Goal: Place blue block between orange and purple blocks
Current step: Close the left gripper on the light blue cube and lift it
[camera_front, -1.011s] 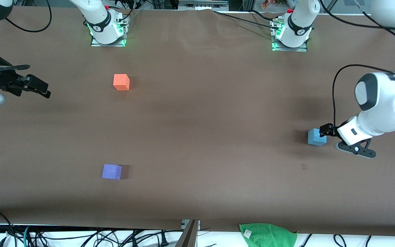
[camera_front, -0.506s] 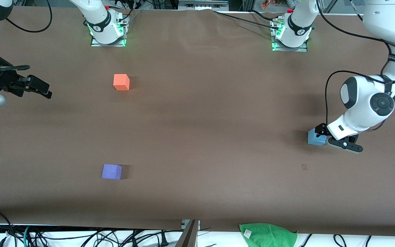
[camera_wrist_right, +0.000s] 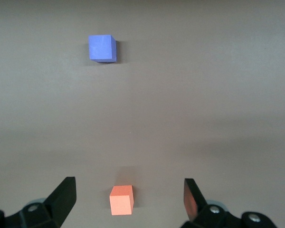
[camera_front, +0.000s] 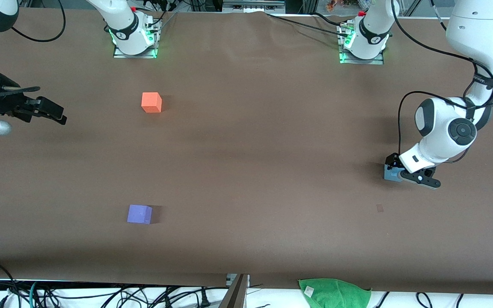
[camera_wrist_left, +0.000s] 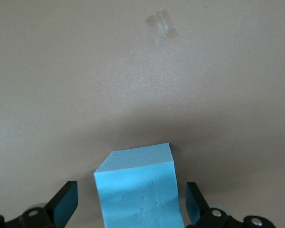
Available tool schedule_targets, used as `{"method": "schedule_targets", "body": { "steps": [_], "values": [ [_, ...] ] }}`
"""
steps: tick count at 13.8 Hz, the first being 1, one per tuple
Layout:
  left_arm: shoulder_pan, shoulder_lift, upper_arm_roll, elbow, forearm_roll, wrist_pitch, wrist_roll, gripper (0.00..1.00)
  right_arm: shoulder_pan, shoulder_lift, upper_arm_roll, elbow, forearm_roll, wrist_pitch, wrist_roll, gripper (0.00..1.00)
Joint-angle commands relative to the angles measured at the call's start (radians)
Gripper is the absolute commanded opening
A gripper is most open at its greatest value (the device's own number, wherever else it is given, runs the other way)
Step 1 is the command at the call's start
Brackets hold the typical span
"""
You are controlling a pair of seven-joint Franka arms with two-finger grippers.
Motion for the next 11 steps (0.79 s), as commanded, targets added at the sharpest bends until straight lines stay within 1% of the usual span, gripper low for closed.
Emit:
{"method": "schedule_targets", "body": {
  "steps": [1, 2, 3, 4, 5, 6, 7, 8, 9, 11],
  "values": [
    [0.010, 0.010, -0.009, -0.017, 0.016, 0.036, -0.001, 0.43, -0.005, 0.007, -0.001, 0.015, 0.007, -0.005, -0.001, 1.00],
    [0.003, -0.002, -0.011, -0.012, 0.016, 0.029, -0.007, 0.17, -0.004, 0.007, -0.001, 0.018, 0.007, -0.004, 0.002, 1.00],
    [0.003, -0.022, -0.011, -0.011, 0.016, 0.024, -0.010, 0.02, -0.004, 0.012, -0.002, 0.018, 0.004, -0.001, 0.002, 1.00],
    [0.001, -0.049, -0.011, -0.006, 0.016, 0.015, -0.019, 0.00, -0.007, 0.015, -0.002, 0.020, 0.007, -0.001, 0.002, 1.00],
    [-0.010, -0.087, -0.017, -0.001, 0.016, -0.031, -0.021, 0.00, -0.007, 0.015, -0.004, 0.020, 0.005, -0.001, 0.002, 1.00],
    [-0.011, -0.118, -0.047, 0.024, 0.016, -0.100, -0.027, 0.00, -0.004, 0.015, -0.004, 0.020, 0.004, -0.002, 0.002, 1.00],
    [-0.011, -0.134, -0.084, 0.069, 0.016, -0.198, -0.053, 0.00, -0.004, 0.015, -0.004, 0.020, 0.004, -0.004, 0.000, 1.00],
    [-0.013, -0.134, -0.122, 0.139, 0.016, -0.306, -0.122, 0.00, -0.004, 0.016, -0.004, 0.020, 0.002, -0.002, -0.001, 1.00],
    [-0.022, -0.125, -0.182, 0.207, 0.016, -0.399, -0.216, 0.01, -0.004, 0.016, -0.004, 0.020, 0.002, -0.002, -0.001, 1.00],
    [-0.063, -0.086, -0.269, 0.328, 0.016, -0.471, -0.460, 0.01, -0.007, 0.021, -0.004, 0.020, 0.004, -0.002, -0.001, 1.00]
  ]
}}
